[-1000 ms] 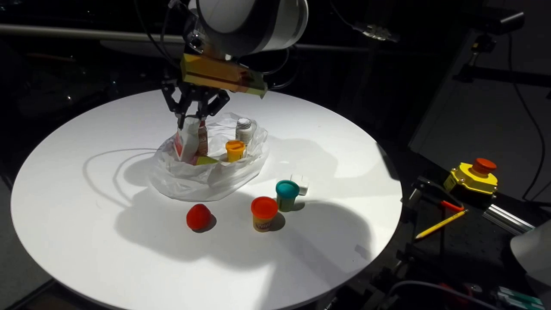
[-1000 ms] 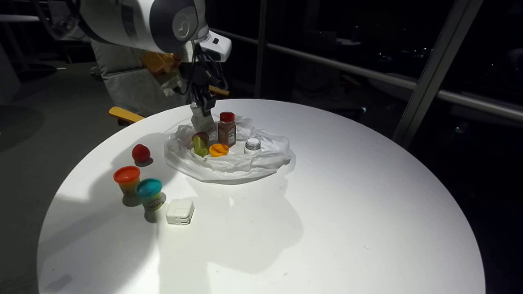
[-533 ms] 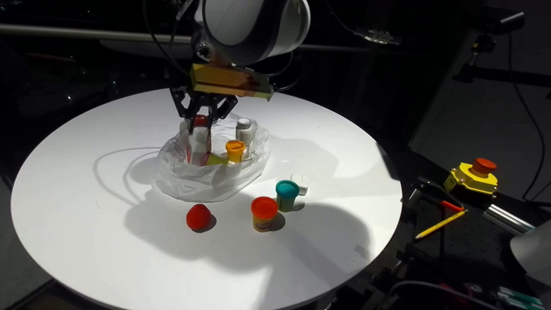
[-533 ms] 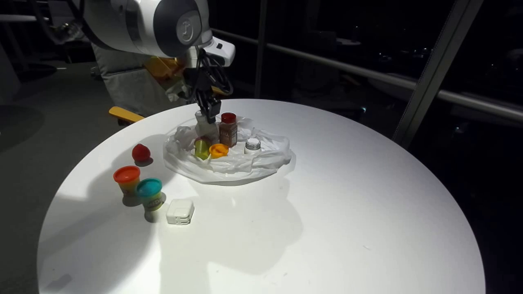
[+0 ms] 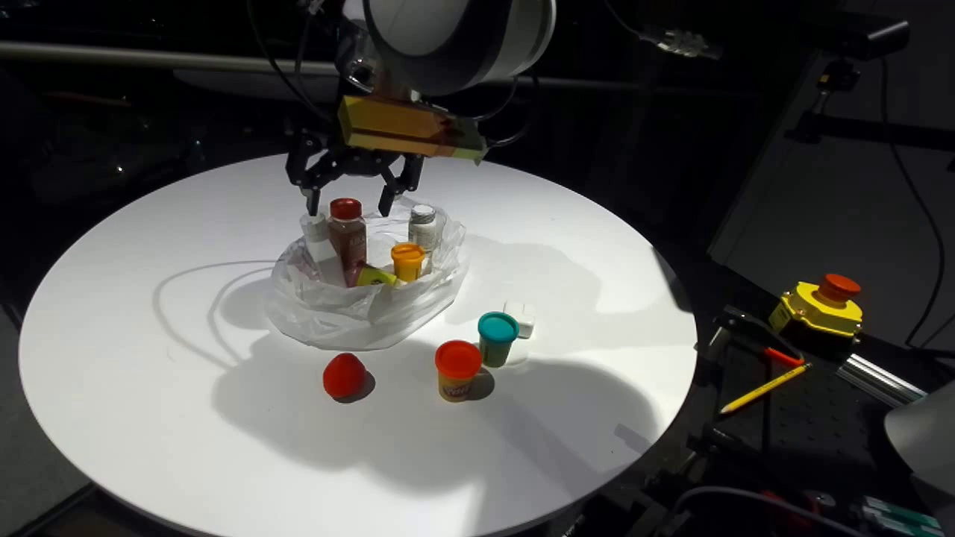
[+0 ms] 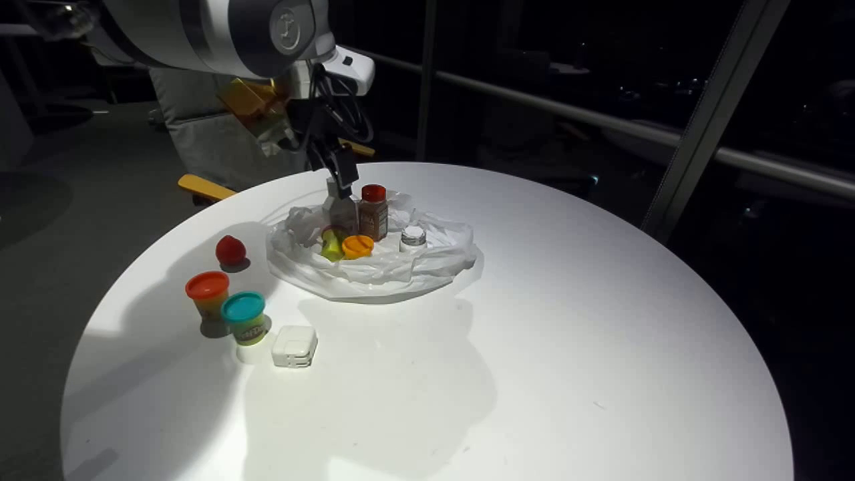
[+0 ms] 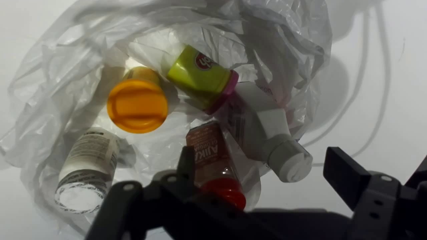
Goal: Pick up the bottles and small containers from the table and put them in the plastic bag.
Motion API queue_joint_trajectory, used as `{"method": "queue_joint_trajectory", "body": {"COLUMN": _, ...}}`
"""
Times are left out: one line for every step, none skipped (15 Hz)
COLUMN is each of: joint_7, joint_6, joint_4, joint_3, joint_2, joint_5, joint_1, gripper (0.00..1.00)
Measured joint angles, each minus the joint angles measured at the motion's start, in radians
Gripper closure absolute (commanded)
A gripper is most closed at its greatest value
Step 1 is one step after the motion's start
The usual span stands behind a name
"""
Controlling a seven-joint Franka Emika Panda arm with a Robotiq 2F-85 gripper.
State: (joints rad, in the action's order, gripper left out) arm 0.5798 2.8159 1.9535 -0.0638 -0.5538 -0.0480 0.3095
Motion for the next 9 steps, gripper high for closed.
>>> {"method": "queue_joint_trajectory", "body": {"joint_7": 0.001, "joint_6": -0.001, "joint_4": 0.028, "joint_3": -0.008, "joint_2": 0.027, "joint_5": 0.006, "joint_1": 0.009, "gripper": 0.0}}
{"method": "queue_joint_trajectory", "body": {"joint_7": 0.005, "joint_6": -0.007, "joint_4": 0.06, "joint_3": -0.024, "joint_2": 0.056, "joint_5": 0.017, "joint_1": 0.023, "gripper": 0.0}}
{"method": "queue_joint_trajectory", "body": {"joint_7": 0.014, "joint_6": -0.022, "joint_4": 0.095, "joint_3": -0.042, "joint_2": 0.087, "joint_5": 0.036, "joint_1": 0.039, "gripper": 0.0}}
{"method": "queue_joint_trajectory", "body": {"joint_7": 0.029, "joint_6": -0.046, "joint_4": 0.131, "joint_3": -0.062, "joint_2": 0.119, "joint_5": 0.062, "joint_1": 0.054, "gripper": 0.01}}
{"method": "queue_joint_trajectory", "body": {"joint_7": 0.051, "joint_6": -0.074, "joint_4": 0.166, "joint_3": -0.08, "joint_2": 0.15, "joint_5": 0.094, "joint_1": 0.069, "gripper": 0.0}}
{"method": "queue_joint_trajectory", "body": {"joint_7": 0.077, "joint_6": -0.11, "joint_4": 0.2, "joint_3": -0.095, "joint_2": 0.183, "joint_5": 0.13, "joint_1": 0.08, "gripper": 0.0}}
{"method": "queue_joint_trajectory", "body": {"joint_7": 0.099, "joint_6": -0.148, "joint_4": 0.232, "joint_3": -0.1, "joint_2": 0.215, "joint_5": 0.165, "joint_1": 0.082, "gripper": 0.0}}
{"method": "queue_joint_trajectory", "body": {"joint_7": 0.112, "joint_6": -0.186, "joint_4": 0.262, "joint_3": -0.101, "joint_2": 0.243, "joint_5": 0.191, "joint_1": 0.08, "gripper": 0.0}}
{"method": "queue_joint_trajectory", "body": {"joint_7": 0.113, "joint_6": -0.22, "joint_4": 0.289, "joint_3": -0.095, "joint_2": 0.267, "joint_5": 0.203, "joint_1": 0.072, "gripper": 0.0}}
